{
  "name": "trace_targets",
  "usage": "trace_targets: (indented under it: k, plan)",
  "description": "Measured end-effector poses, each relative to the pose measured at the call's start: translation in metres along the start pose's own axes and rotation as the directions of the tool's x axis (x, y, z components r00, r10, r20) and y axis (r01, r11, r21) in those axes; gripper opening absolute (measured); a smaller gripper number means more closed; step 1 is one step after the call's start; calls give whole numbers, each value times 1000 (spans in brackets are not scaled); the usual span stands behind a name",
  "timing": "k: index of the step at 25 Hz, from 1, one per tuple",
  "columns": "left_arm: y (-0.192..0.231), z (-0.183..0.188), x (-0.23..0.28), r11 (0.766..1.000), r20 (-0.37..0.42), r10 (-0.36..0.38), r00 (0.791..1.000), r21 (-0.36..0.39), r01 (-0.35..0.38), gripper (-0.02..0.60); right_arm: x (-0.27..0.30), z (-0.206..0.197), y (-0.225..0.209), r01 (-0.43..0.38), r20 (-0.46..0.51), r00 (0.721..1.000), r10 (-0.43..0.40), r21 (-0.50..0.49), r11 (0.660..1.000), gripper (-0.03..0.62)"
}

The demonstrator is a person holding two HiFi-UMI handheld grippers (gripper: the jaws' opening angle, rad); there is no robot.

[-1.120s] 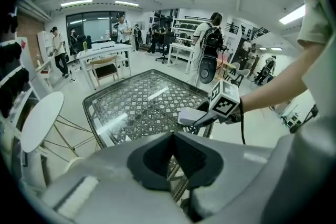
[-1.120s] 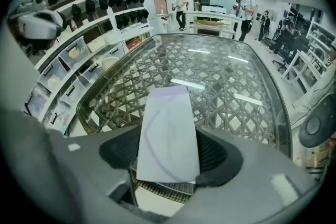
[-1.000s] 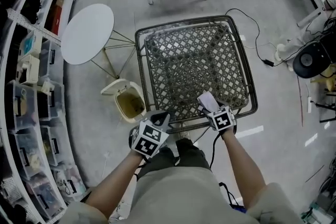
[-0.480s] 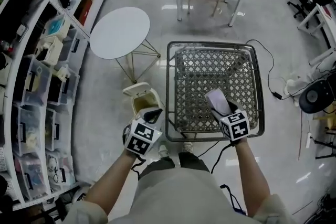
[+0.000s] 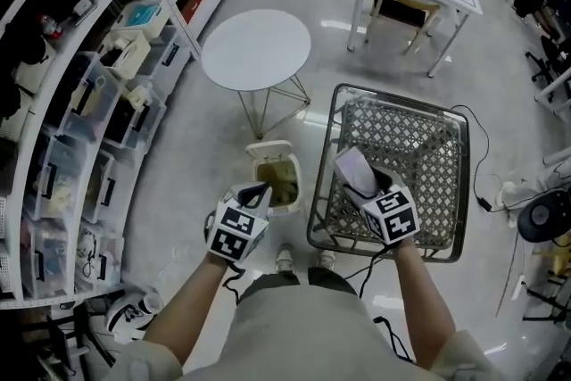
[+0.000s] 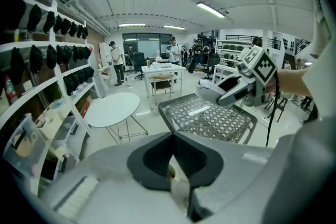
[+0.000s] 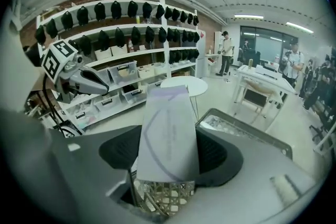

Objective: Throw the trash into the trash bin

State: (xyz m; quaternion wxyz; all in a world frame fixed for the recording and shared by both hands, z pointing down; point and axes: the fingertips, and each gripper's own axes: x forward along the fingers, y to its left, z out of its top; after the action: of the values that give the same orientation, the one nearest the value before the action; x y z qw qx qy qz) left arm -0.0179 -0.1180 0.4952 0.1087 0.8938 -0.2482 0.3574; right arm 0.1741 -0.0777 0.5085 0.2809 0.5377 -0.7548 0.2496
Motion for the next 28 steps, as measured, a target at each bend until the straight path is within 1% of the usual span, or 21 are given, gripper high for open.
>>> trace_targets:
  k: [3,6,12,17,20,24,28]
  plan:
    - [21,-15,-9,999,-6,33,999,-36,-33,2,28,14,26,-56,-11,998,56,-37,998,316]
    - [42,-31,-19,995,-12,62,998,-75,-63,2,58,23,51,-107,-43,994,104,-65,992,318]
    - [86,-62,-22,983,-41,105,994,-149,-110,2,118,31,80,-175,-114,980,166,-72,982,318]
    - [114,-90,-4,974,-80,115,990,-189,-128,2,170,16,98,-215,-200,960,194,-92,972,318]
    - [126,-108,9,969,-98,111,989,-212,-130,2,202,2,107,-228,-249,947,201,-82,970,317]
    - [137,-137,29,962,-123,95,988,-245,-122,2,244,-21,112,-214,-283,940,192,-45,976,318]
    - [145,-164,47,958,-140,72,988,-264,-108,2,280,-45,119,-210,-316,931,182,-56,976,318]
